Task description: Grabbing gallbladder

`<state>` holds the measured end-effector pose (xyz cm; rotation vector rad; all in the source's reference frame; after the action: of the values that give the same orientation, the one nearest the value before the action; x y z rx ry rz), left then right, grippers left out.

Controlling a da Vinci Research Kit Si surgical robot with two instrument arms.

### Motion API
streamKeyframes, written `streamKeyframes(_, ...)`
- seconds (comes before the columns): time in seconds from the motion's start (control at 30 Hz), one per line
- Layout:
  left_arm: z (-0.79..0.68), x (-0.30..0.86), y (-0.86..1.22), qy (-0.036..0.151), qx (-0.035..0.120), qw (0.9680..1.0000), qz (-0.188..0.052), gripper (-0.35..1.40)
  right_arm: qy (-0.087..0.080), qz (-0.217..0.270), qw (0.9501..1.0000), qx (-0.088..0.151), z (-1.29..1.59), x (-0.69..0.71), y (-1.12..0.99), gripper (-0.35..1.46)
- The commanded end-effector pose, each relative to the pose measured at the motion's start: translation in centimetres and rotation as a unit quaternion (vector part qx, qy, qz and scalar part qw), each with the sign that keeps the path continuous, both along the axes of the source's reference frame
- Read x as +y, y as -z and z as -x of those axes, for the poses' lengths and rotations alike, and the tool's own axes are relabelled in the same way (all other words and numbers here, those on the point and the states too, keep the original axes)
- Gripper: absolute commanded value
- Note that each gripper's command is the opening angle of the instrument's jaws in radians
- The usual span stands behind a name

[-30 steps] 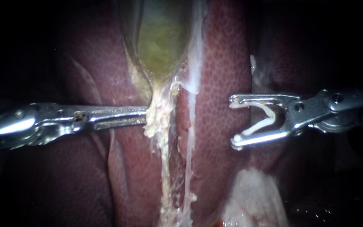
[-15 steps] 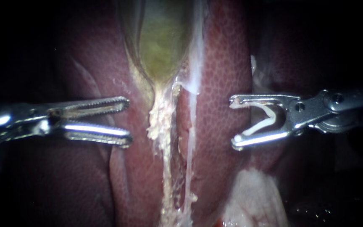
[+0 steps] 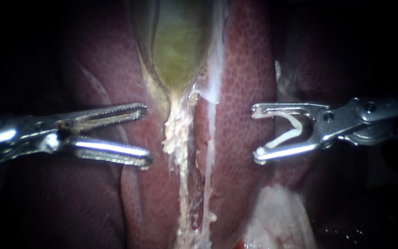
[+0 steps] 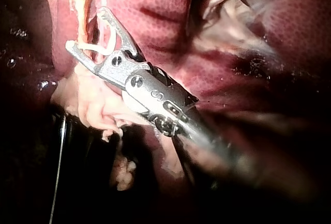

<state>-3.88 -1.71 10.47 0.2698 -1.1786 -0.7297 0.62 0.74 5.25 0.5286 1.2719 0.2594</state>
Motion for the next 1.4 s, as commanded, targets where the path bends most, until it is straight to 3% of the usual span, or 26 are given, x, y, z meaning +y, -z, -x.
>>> streamKeyframes(0.03, 0.02, 0.00, -0.01, 0.000, -0.001, 1.0000, -0.003, 0.46, 0.000, 0.000, 1.0000, 0.000, 0.00, 0.00, 0.00, 0.56)
streamKeyframes(0.67, 0.33, -0.04, -0.46, 0.011, -0.001, 0.9999, -0.013, 0.37, 0.000, 0.000, 1.0000, 0.000, -0.03, -0.01, 0.00, 0.56)
streamKeyframes(0.77, 0.34, -0.03, -0.46, 0.017, -0.003, 0.9995, -0.026, 0.21, 0.000, 0.000, 1.0000, 0.000, -0.03, -0.01, 0.00, 0.56)
streamKeyframes(0.93, 0.31, -0.04, -0.45, 0.024, -0.008, 0.9986, -0.045, -0.35, 0.000, 0.000, 1.0000, 0.000, -0.03, -0.01, 0.00, 0.56)
streamKeyframes(1.4, 0.23, -0.06, -0.42, 0.021, -0.002, 0.9983, -0.054, -0.35, 0.000, 0.000, 1.0000, 0.000, -0.03, -0.01, 0.00, 0.56)
